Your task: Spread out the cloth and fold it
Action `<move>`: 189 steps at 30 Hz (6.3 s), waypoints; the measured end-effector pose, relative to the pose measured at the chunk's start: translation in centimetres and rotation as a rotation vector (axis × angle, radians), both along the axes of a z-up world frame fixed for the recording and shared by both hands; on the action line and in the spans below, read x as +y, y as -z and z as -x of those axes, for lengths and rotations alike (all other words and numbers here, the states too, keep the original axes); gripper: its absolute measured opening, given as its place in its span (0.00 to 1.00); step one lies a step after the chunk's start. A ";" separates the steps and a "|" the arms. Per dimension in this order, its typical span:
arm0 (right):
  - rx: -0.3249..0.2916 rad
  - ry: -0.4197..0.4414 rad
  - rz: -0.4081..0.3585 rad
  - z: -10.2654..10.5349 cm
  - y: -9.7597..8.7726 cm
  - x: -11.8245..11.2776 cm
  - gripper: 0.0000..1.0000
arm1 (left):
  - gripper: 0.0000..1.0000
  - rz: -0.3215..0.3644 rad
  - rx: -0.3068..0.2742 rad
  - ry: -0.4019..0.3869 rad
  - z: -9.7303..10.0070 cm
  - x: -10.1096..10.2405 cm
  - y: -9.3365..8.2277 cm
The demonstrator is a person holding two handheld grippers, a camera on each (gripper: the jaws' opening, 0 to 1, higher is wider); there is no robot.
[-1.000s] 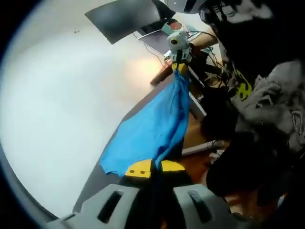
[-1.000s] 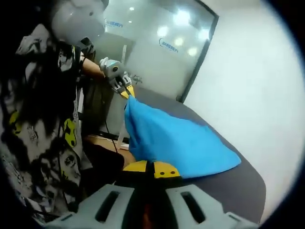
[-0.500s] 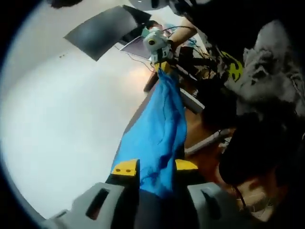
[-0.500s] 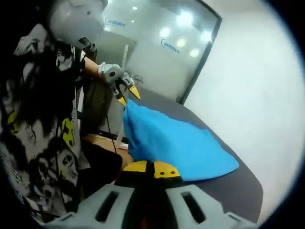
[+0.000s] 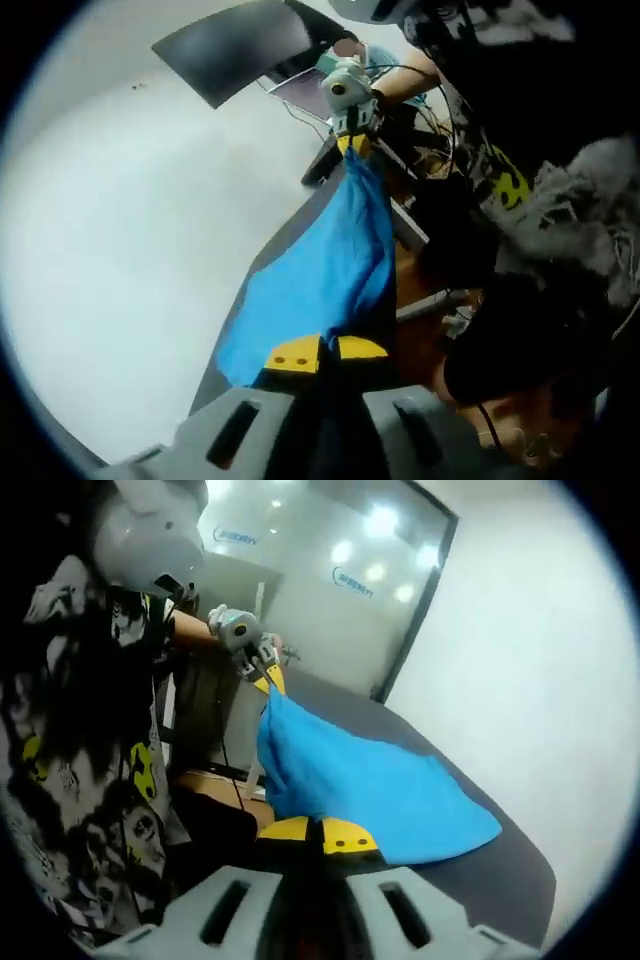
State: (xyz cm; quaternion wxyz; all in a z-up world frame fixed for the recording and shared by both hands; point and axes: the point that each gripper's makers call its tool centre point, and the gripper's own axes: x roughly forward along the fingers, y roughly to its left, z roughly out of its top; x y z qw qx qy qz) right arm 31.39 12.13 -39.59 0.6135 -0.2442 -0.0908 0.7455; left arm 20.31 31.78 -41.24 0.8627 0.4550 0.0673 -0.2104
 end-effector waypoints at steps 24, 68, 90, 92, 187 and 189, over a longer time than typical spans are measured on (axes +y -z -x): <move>-0.075 0.066 -0.137 0.5 -4.3 -3.4 0.00 | 0.00 0.062 -0.054 -0.033 0.8 -2.4 -5.9; 0.561 0.391 -0.317 -30.8 -0.6 14.5 0.00 | 0.01 0.631 0.267 -0.315 -29.2 17.3 -0.1; 0.574 0.684 -0.362 -37.4 2.0 12.1 0.05 | 0.09 1.288 -0.003 -0.468 -30.9 26.4 0.2; 0.659 0.626 -0.443 -37.0 0.5 11.7 0.09 | 0.10 1.513 -0.024 -0.400 -28.8 26.6 -2.0; 0.470 0.580 -0.249 -35.4 2.1 15.7 0.00 | 0.00 0.972 0.000 -0.515 -28.7 21.6 2.0; 0.435 0.576 -0.282 -35.6 1.2 15.6 0.00 | 0.00 1.024 -0.038 -0.518 -29.0 22.4 1.2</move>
